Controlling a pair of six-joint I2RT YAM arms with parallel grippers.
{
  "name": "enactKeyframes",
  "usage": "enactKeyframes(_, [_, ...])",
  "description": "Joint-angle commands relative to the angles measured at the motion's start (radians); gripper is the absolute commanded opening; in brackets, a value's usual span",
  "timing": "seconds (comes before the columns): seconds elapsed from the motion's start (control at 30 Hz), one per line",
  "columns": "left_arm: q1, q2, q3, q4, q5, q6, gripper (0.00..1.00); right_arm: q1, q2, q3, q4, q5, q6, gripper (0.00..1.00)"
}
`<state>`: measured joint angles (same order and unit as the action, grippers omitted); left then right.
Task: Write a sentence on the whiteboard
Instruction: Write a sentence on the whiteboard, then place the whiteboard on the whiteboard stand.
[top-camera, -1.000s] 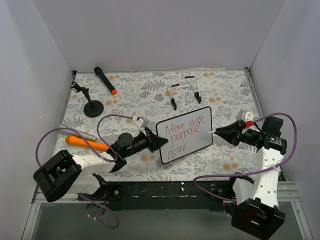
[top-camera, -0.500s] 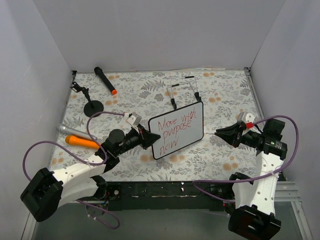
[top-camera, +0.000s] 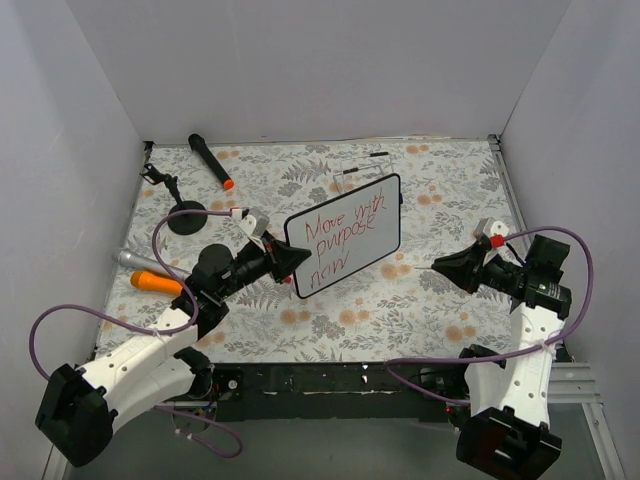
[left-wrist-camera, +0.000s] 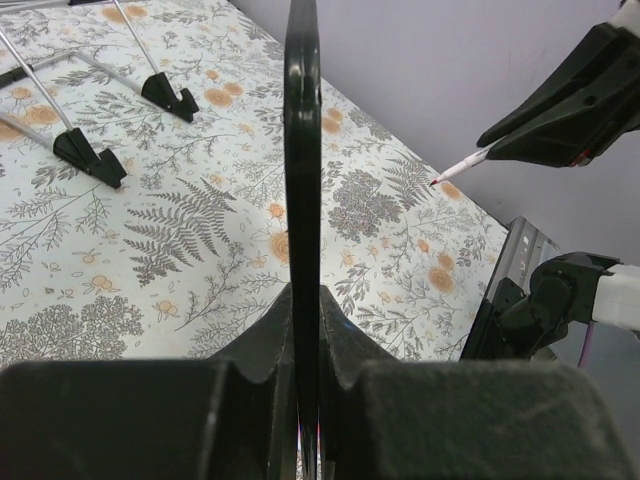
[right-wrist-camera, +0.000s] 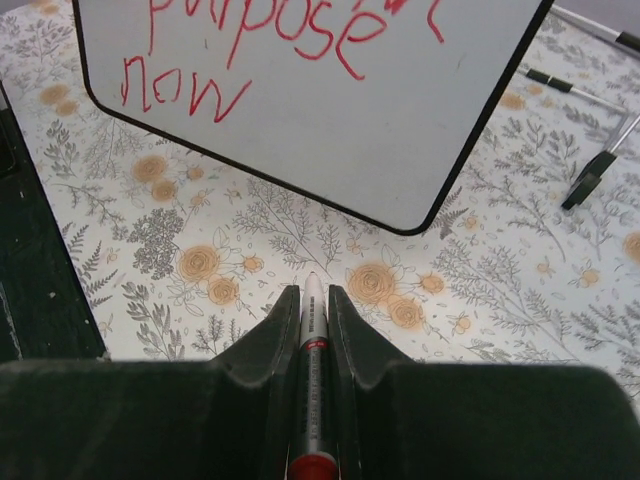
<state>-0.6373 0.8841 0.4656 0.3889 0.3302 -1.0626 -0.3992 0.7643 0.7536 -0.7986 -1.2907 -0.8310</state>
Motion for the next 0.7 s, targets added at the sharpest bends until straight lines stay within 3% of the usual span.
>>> enactKeyframes(0.0, [0.019,-0.074,0.065,0.071,0.038,0.013,0.00,-0.004,0.007,-0.057,0.142,0.039,0.119,0.01])
enactKeyframes(0.2, [0.066,-0.070,0.081,0.123,0.073,-0.011,0.00,-0.015,0.050,-0.100,0.183,0.041,0.115,0.01])
enactKeyframes(0.43, [0.159,0.071,0.116,0.289,0.170,-0.080,0.00,-0.061,0.067,-0.102,0.160,-0.010,0.079,0.01])
enactKeyframes(0.67, [0.209,0.154,0.145,0.357,0.230,-0.117,0.00,-0.127,0.093,-0.103,0.160,-0.039,0.081,0.01])
